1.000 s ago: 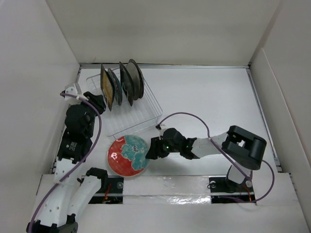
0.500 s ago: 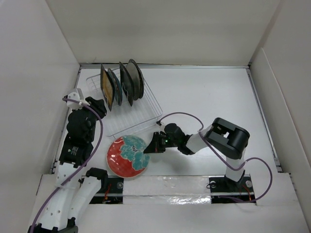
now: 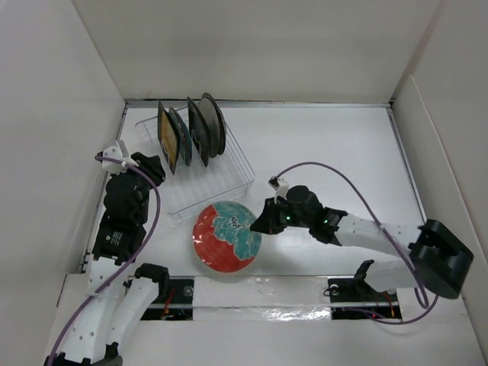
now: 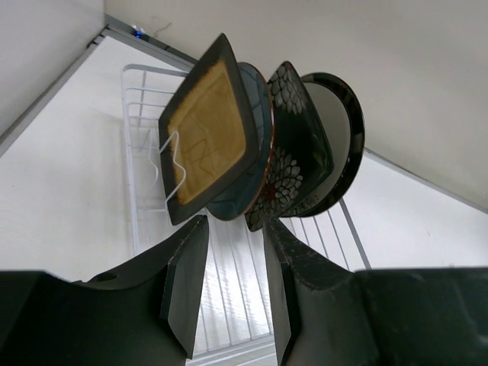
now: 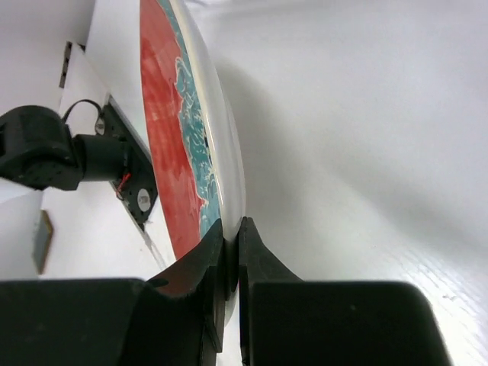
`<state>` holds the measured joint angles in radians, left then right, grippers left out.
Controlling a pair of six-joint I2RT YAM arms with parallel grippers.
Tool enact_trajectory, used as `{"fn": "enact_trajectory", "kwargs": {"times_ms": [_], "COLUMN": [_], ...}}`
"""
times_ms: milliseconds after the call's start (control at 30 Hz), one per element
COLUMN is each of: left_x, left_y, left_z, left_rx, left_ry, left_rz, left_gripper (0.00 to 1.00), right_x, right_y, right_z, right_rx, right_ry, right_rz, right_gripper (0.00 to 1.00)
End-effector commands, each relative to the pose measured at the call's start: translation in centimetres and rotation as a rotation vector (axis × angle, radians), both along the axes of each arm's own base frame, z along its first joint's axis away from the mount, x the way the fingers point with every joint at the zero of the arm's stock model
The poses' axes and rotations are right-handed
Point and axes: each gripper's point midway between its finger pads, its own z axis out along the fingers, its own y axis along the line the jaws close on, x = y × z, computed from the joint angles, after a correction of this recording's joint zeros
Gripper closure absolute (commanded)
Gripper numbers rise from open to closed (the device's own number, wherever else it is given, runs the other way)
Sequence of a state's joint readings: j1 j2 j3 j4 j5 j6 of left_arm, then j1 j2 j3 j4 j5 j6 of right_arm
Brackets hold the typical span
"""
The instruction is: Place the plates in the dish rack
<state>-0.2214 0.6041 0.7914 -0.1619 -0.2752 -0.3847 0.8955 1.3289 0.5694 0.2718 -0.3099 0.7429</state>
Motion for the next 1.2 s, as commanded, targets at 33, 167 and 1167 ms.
{"fn": "enact_trajectory", "kwargs": {"times_ms": [33,167,1167], "left_x": [-0.7,-0.7,3.1], "left_y": [1.9,2.6,4.2], "left_z": [2.4,1.9,-7.1], "left_rx": [-0.035,-0.034,-0.018], "left_ry": [-0.086,-0.056,0.284], "left_rz": [0.104,0.149,0.231], "left_gripper": [0.68,0.69,0.67], "right_x": [1.7,4.1,17.7], "right_y": [1.3,1.2,0.4], "right_z": [16.7,24.5,33.8], "right_rx": [0.251,0.344,0.312], "right_ry": [-0.384,-0.528,-0.751], "right_rz": [0.019,-0.051,-0.44], "right_gripper": [1.0,1.0,1.0]}}
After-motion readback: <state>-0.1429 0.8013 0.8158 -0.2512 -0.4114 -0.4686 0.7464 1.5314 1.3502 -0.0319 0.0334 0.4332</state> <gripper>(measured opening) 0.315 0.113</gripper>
